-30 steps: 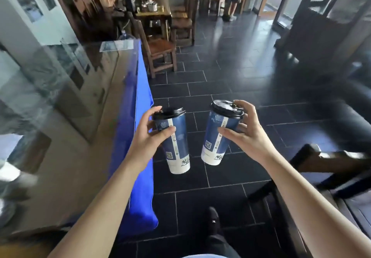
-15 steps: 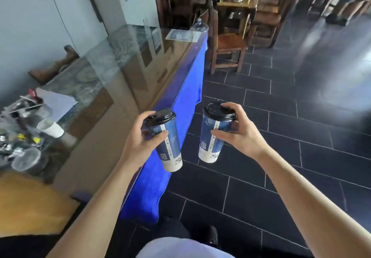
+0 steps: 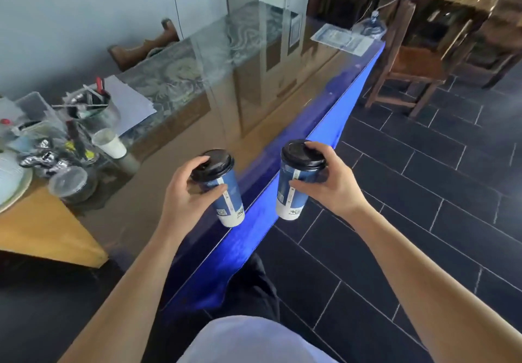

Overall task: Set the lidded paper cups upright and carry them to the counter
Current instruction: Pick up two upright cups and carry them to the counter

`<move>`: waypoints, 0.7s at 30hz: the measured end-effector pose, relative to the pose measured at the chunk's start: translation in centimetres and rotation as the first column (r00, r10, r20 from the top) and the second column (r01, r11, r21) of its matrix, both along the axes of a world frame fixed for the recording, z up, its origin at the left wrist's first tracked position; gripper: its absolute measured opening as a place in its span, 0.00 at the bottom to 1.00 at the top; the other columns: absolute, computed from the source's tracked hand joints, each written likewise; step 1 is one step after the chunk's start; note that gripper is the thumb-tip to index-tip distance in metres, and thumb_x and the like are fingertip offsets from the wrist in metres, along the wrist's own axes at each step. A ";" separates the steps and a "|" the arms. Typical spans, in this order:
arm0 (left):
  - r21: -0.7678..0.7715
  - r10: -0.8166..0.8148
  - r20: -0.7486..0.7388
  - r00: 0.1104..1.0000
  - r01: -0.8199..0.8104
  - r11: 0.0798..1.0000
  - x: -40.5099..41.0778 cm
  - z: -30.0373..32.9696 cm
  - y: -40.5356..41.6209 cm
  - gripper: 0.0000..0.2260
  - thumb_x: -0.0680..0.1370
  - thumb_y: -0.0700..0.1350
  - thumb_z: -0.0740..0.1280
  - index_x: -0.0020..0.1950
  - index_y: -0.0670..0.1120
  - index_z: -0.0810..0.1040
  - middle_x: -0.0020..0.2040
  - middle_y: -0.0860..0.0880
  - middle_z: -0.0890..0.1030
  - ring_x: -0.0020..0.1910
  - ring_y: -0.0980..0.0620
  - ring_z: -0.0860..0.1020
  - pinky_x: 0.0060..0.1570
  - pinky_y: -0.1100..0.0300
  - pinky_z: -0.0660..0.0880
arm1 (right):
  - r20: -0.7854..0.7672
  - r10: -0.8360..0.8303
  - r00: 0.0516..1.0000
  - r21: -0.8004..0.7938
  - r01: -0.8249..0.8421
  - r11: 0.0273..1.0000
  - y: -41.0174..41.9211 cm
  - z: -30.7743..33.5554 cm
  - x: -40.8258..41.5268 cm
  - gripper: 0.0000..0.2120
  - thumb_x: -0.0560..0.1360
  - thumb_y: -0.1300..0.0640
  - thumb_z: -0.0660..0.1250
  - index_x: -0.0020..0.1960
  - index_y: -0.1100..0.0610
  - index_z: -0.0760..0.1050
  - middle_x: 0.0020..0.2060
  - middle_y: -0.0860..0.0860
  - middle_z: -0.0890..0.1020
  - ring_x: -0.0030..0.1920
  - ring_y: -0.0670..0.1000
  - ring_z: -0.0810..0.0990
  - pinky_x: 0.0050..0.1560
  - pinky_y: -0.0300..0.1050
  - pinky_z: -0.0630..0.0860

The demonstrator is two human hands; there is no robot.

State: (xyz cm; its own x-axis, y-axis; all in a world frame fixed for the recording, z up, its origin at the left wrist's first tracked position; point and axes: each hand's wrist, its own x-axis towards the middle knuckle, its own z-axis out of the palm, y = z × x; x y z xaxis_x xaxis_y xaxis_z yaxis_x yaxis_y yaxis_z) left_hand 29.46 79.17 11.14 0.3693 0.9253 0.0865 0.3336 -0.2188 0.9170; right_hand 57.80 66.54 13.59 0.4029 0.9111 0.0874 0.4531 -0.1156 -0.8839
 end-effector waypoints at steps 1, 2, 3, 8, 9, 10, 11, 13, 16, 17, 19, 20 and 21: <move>0.005 0.023 0.001 1.000 -0.023 1.000 0.1 -0.7 1.4 0.28 0.71 0.37 0.81 0.69 0.49 0.78 0.66 0.48 0.80 0.62 0.51 0.82 0.62 0.54 0.80 | 0.018 0.019 1.000 -0.008 -0.019 1.000 1.8 -0.3 0.4 0.35 0.65 0.56 0.83 0.66 0.39 0.71 0.60 0.40 0.79 0.59 0.51 0.80 0.60 0.50 0.79; 0.005 0.051 0.002 0.999 -0.051 0.999 0.2 -1.3 2.6 0.28 0.71 0.38 0.81 0.69 0.50 0.78 0.66 0.48 0.80 0.62 0.51 0.82 0.63 0.51 0.80 | 0.034 0.032 0.999 -0.022 -0.032 0.999 3.6 -0.5 0.8 0.35 0.66 0.55 0.83 0.66 0.39 0.70 0.60 0.41 0.79 0.59 0.51 0.79 0.61 0.50 0.79; -0.001 0.078 -0.003 0.997 -0.078 0.997 0.4 -1.8 3.6 0.29 0.71 0.38 0.82 0.69 0.51 0.78 0.66 0.48 0.80 0.62 0.51 0.82 0.64 0.49 0.79 | 0.047 0.038 0.998 -0.037 -0.036 0.999 5.1 -0.7 1.1 0.34 0.66 0.54 0.82 0.66 0.39 0.70 0.60 0.42 0.80 0.59 0.50 0.79 0.61 0.50 0.79; -0.097 0.200 0.024 0.980 -0.197 0.976 0.9 -3.9 7.7 0.29 0.68 0.44 0.82 0.67 0.56 0.79 0.64 0.50 0.82 0.61 0.51 0.82 0.64 0.43 0.79 | 0.078 0.096 0.992 -0.172 -0.081 0.982 11.8 -2.5 1.7 0.34 0.67 0.52 0.80 0.66 0.35 0.68 0.60 0.44 0.79 0.58 0.47 0.80 0.59 0.50 0.80; -0.107 0.211 0.023 0.977 -0.207 0.972 0.9 -4.3 8.3 0.29 0.68 0.45 0.82 0.67 0.56 0.79 0.64 0.51 0.82 0.61 0.51 0.82 0.64 0.44 0.79 | 0.081 0.116 0.990 -0.192 -0.099 0.976 13.0 -3.1 1.7 0.34 0.67 0.53 0.80 0.67 0.36 0.68 0.61 0.45 0.79 0.57 0.47 0.80 0.58 0.50 0.80; -0.112 0.230 0.021 0.973 -0.226 0.968 0.9 -4.5 9.0 0.29 0.67 0.46 0.81 0.67 0.55 0.79 0.64 0.51 0.82 0.61 0.51 0.82 0.64 0.44 0.79 | 0.080 0.143 0.986 -0.208 -0.124 0.970 14.1 -3.7 1.7 0.34 0.68 0.53 0.80 0.68 0.37 0.68 0.61 0.45 0.79 0.56 0.47 0.80 0.57 0.49 0.81; -0.117 0.254 0.017 0.967 -0.250 0.961 0.9 -4.7 9.5 0.29 0.68 0.46 0.81 0.68 0.54 0.79 0.64 0.51 0.82 0.61 0.52 0.82 0.63 0.45 0.80 | 0.078 0.175 0.982 -0.220 -0.154 0.963 15.1 -4.2 1.7 0.35 0.68 0.53 0.80 0.69 0.38 0.69 0.62 0.46 0.79 0.56 0.47 0.80 0.56 0.46 0.80; -0.119 0.297 0.002 0.955 -0.295 0.948 0.9 -4.8 10.1 0.29 0.69 0.43 0.82 0.69 0.53 0.79 0.64 0.51 0.82 0.61 0.52 0.82 0.62 0.49 0.80 | 0.073 0.241 0.968 -0.226 -0.219 0.949 16.8 -5.1 1.8 0.36 0.68 0.54 0.81 0.70 0.40 0.69 0.63 0.46 0.79 0.57 0.46 0.79 0.56 0.40 0.79; -0.079 0.349 -0.031 0.937 -0.351 0.933 0.8 -5.2 10.5 0.30 0.71 0.40 0.82 0.71 0.51 0.78 0.66 0.51 0.82 0.62 0.54 0.82 0.62 0.56 0.81 | 0.016 0.333 0.943 -0.227 -0.321 0.920 19.6 -6.4 1.8 0.37 0.68 0.57 0.82 0.71 0.41 0.70 0.64 0.46 0.78 0.61 0.45 0.78 0.55 0.30 0.76; -0.064 0.366 -0.032 0.930 -0.368 0.928 0.8 -5.3 10.5 0.30 0.70 0.40 0.82 0.71 0.49 0.78 0.66 0.51 0.82 0.63 0.54 0.82 0.62 0.58 0.80 | -0.002 0.354 0.935 -0.227 -0.345 0.911 20.6 -6.8 1.9 0.37 0.68 0.58 0.82 0.71 0.42 0.70 0.64 0.46 0.78 0.62 0.45 0.78 0.53 0.27 0.75; -0.024 0.398 -0.047 0.916 -0.399 0.917 1.0 -5.5 10.6 0.30 0.71 0.39 0.82 0.72 0.48 0.78 0.66 0.50 0.81 0.63 0.54 0.81 0.62 0.59 0.80 | -0.030 0.395 0.918 -0.217 -0.392 0.894 22.7 -7.4 2.1 0.37 0.68 0.59 0.82 0.70 0.41 0.71 0.65 0.46 0.78 0.63 0.47 0.78 0.53 0.27 0.75; -0.011 0.421 -0.059 0.905 -0.422 0.906 1.1 -5.5 10.9 0.30 0.71 0.39 0.81 0.72 0.48 0.78 0.66 0.50 0.80 0.64 0.54 0.80 0.63 0.58 0.80 | -0.033 0.425 0.905 -0.212 -0.421 0.882 24.0 -7.6 2.2 0.37 0.68 0.59 0.82 0.70 0.40 0.70 0.65 0.45 0.78 0.64 0.48 0.78 0.55 0.30 0.77; -0.008 0.447 -0.065 0.892 -0.448 0.894 1.3 -5.6 11.2 0.30 0.71 0.39 0.81 0.72 0.48 0.78 0.66 0.50 0.80 0.64 0.54 0.80 0.63 0.56 0.81 | -0.030 0.460 0.887 -0.208 -0.456 0.865 25.3 -7.7 2.3 0.37 0.68 0.59 0.82 0.70 0.40 0.70 0.66 0.44 0.78 0.65 0.48 0.77 0.56 0.32 0.78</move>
